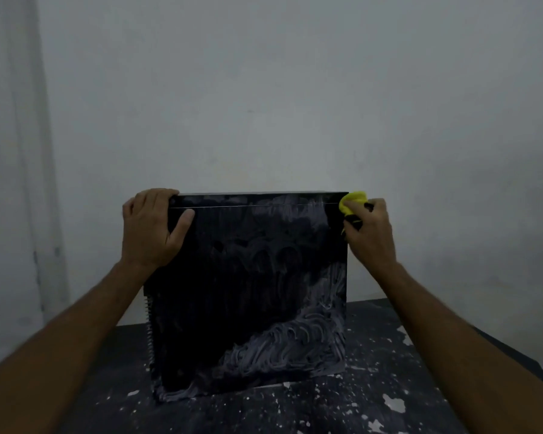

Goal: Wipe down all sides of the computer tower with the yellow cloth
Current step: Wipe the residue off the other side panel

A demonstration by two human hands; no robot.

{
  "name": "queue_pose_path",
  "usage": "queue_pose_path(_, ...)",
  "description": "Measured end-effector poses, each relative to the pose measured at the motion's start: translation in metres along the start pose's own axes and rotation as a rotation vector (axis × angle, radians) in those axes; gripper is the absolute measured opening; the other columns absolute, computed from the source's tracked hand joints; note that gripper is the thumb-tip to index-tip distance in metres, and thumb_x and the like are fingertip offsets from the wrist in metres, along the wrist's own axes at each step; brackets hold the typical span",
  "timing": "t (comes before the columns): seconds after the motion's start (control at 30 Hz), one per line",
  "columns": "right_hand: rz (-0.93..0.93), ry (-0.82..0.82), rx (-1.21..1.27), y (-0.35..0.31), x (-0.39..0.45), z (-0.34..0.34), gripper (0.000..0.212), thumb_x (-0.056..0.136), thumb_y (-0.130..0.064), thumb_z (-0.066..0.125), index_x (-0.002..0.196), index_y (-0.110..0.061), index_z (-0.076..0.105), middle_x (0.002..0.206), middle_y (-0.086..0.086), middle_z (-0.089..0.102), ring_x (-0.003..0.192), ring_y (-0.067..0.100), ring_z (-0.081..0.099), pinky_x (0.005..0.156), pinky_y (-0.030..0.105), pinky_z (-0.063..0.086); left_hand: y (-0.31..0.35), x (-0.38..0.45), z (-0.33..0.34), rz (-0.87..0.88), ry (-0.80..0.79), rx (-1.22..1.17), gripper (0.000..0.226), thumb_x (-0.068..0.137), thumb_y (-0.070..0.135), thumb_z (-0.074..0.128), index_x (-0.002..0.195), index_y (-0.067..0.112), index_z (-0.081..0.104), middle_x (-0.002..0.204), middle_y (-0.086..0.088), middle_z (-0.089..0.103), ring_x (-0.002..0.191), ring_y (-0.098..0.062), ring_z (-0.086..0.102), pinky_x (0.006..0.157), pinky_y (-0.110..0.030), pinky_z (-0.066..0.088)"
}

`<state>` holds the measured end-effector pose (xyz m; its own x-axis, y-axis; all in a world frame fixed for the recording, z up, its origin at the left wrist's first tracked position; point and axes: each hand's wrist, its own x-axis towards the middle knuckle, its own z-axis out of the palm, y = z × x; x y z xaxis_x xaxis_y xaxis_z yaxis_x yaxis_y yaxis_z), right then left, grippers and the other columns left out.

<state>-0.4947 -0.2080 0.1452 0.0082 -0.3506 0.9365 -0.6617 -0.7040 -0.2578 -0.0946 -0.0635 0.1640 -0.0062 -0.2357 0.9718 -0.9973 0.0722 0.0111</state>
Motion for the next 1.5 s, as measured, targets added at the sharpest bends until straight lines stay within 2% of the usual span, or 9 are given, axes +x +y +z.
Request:
queue_pose_path(0.2,-0.203,-0.188,-0.091,-0.009,0.001,-0.002,0.038,0.080,-0.013,0.081,0.117,-0.013,0.073,0.114,0.019,0.051,0.095,0.039,0.059,0.073,0.040,0.054,0.002,0.000,-0.003,-0.011,-0.038,0.000,0.054,0.098,0.054,0.043,0.127,0.011,0.058,0.121,-0.008,0.061,0.120,-0.030,0.051,0.103,-0.044,0.032)
queue_pose_path(0.33,0.026,-0.069,-0.066,-0.014,0.017,-0.007,0.037,0.084,-0.011,0.075,0.121,-0.014,0.073,0.116,0.020,0.051,0.097,0.041,0.058,0.078,0.038,0.049,0.005,0.000,-0.006,-0.032,-0.058,0.002,0.055,0.098,0.054,0.043,0.127,0.010,0.057,0.121,-0.009,0.060,0.120,-0.031,0.050,0.104,-0.045,0.033)
queue_pose_path(0.73,-0.214,-0.317,-0.111,-0.037,0.012,-0.003,0.035,0.083,-0.011,0.078,0.118,-0.011,0.075,0.123,0.022,0.052,0.108,0.043,0.055,0.082,0.047,0.055,-0.001,0.003,-0.017,-0.025,-0.179,-0.021,0.059,0.090,0.049,0.043,0.133,0.012,0.054,0.129,-0.009,0.059,0.125,-0.030,0.047,0.106,-0.047,0.032)
queue_pose_path(0.87,-0.045,-0.185,-0.117,-0.038,0.023,-0.008,0.027,0.082,-0.011,0.075,0.110,-0.011,0.076,0.115,0.020,0.053,0.103,0.043,0.056,0.076,0.044,0.055,-0.002,0.006,-0.023,-0.034,-0.243,-0.049,0.063,0.089,0.047,0.043,0.141,0.012,0.051,0.136,-0.012,0.057,0.130,-0.030,0.044,0.110,-0.049,0.031)
queue_pose_path(1.0,-0.283,-0.393,-0.157,-0.049,0.014,-0.006,0.032,0.081,-0.013,0.079,0.112,-0.011,0.076,0.121,0.021,0.054,0.107,0.041,0.055,0.077,0.046,0.055,-0.006,0.007,-0.029,-0.104,-0.226,-0.115,0.059,0.092,0.041,0.047,0.142,0.009,0.050,0.138,-0.014,0.056,0.128,-0.033,0.047,0.108,-0.051,0.036)
queue_pose_path(1.13,-0.121,-0.235,-0.182,-0.048,0.021,-0.008,0.028,0.079,-0.013,0.078,0.107,-0.011,0.076,0.118,0.020,0.054,0.104,0.042,0.054,0.071,0.048,0.056,-0.012,0.001,-0.035,-0.158,-0.171,-0.097,0.052,0.094,0.041,0.044,0.135,0.012,0.058,0.134,-0.011,0.061,0.126,-0.033,0.050,0.104,-0.051,0.039)
queue_pose_path(1.27,-0.317,-0.376,-0.190,-0.060,0.009,-0.001,0.034,0.080,-0.014,0.079,0.113,-0.014,0.075,0.121,0.020,0.054,0.106,0.042,0.055,0.068,0.044,0.055,-0.016,0.000,-0.036,-0.202,-0.178,-0.186,0.053,0.096,0.039,0.044,0.141,0.013,0.055,0.134,-0.012,0.061,0.123,-0.034,0.052,0.105,-0.054,0.042)
queue_pose_path(1.43,-0.060,-0.211,-0.127,-0.069,0.017,0.003,0.030,0.083,-0.013,0.074,0.113,-0.012,0.073,0.119,0.019,0.052,0.109,0.041,0.052,0.076,0.046,0.054,-0.015,-0.001,-0.038,-0.180,-0.189,-0.207,0.051,0.094,0.038,0.045,0.137,0.013,0.057,0.133,-0.009,0.060,0.121,-0.030,0.051,0.105,-0.049,0.042)
queue_pose_path(1.5,-0.159,-0.304,-0.126,-0.079,0.009,0.009,0.033,0.082,-0.014,0.075,0.115,-0.011,0.071,0.121,0.019,0.051,0.110,0.042,0.052,0.079,0.048,0.055,-0.011,-0.003,-0.038,-0.189,-0.187,-0.219,0.050,0.094,0.036,0.047,0.136,0.012,0.057,0.133,-0.010,0.060,0.120,-0.031,0.050,0.104,-0.047,0.041)
